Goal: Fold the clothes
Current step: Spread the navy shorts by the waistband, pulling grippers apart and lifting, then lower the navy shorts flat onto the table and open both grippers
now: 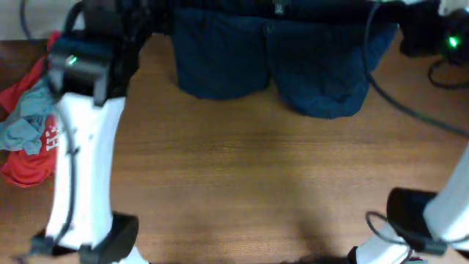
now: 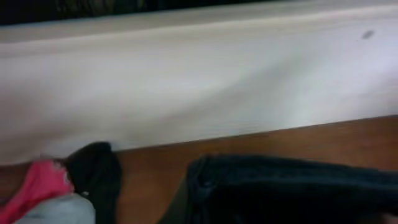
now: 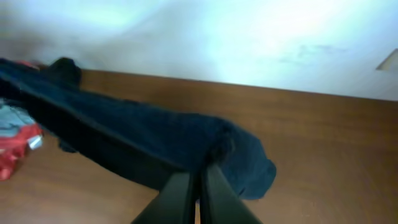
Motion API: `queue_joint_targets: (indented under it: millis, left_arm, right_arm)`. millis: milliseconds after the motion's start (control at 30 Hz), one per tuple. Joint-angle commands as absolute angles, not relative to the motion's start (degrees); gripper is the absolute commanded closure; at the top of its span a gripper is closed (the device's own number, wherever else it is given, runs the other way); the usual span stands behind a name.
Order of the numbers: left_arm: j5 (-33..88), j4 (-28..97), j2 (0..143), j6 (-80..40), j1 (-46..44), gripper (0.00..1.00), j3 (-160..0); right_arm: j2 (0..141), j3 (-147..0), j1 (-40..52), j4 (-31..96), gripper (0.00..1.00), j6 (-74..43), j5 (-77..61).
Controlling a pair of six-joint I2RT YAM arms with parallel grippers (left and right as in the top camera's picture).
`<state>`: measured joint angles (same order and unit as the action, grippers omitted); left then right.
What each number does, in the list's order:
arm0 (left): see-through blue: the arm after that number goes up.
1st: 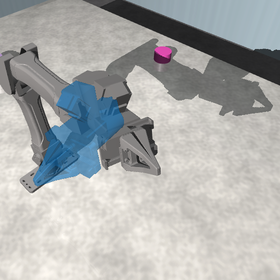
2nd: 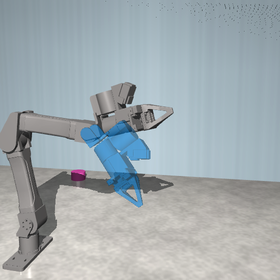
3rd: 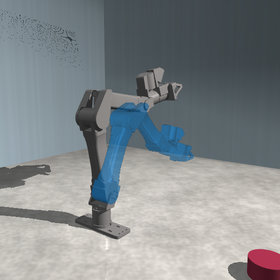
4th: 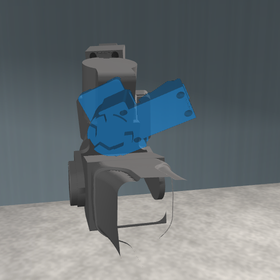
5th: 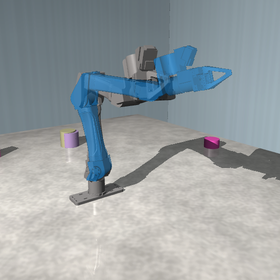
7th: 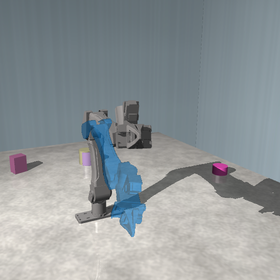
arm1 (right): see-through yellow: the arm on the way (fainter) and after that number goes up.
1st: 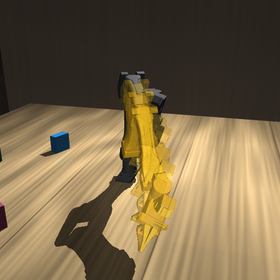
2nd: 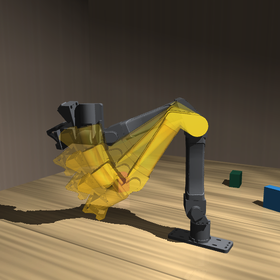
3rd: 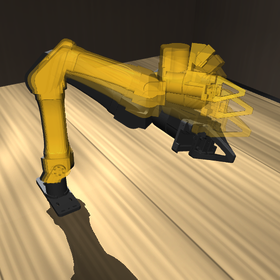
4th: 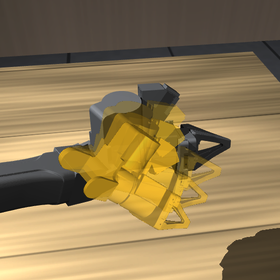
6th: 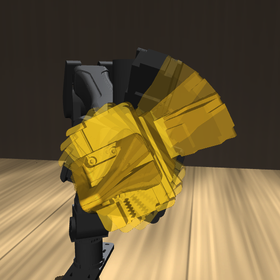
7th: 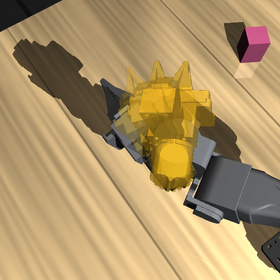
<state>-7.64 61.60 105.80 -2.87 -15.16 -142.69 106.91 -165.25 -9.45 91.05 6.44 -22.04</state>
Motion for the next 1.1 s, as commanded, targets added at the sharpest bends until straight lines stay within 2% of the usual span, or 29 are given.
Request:
queue_joint_targets:
  millis: [0,300,533,900,1067]
  left_arm:
    - [-10.28,64.90,95.77,-3.03,-15.62,0.99,-143.52]
    - [-10.31,77.67,85.84,-3.51,-19.64,0.99,-143.52]
    - [-10.33,83.72,86.39,-5.87,-19.73,0.99,-143.50]
    - [-14.85,83.66,101.10,-9.10,-19.70,0.99,-143.50]
    - [-15.05,80.55,110.69,-11.14,-19.70,0.99,-143.50]
  right_arm:
    - [99.68,-165.84,-10.52,93.58,0.96,6.59,-20.34]
    - [90.72,-164.83,-10.52,97.32,0.96,1.67,-20.29]
    - [87.22,-163.54,-10.52,97.34,0.96,0.10,-20.34]
    - [90.80,-136.22,-10.52,96.36,0.96,1.10,-18.57]
    - [95.07,-123.00,-10.52,85.01,0.96,1.19,-18.59]
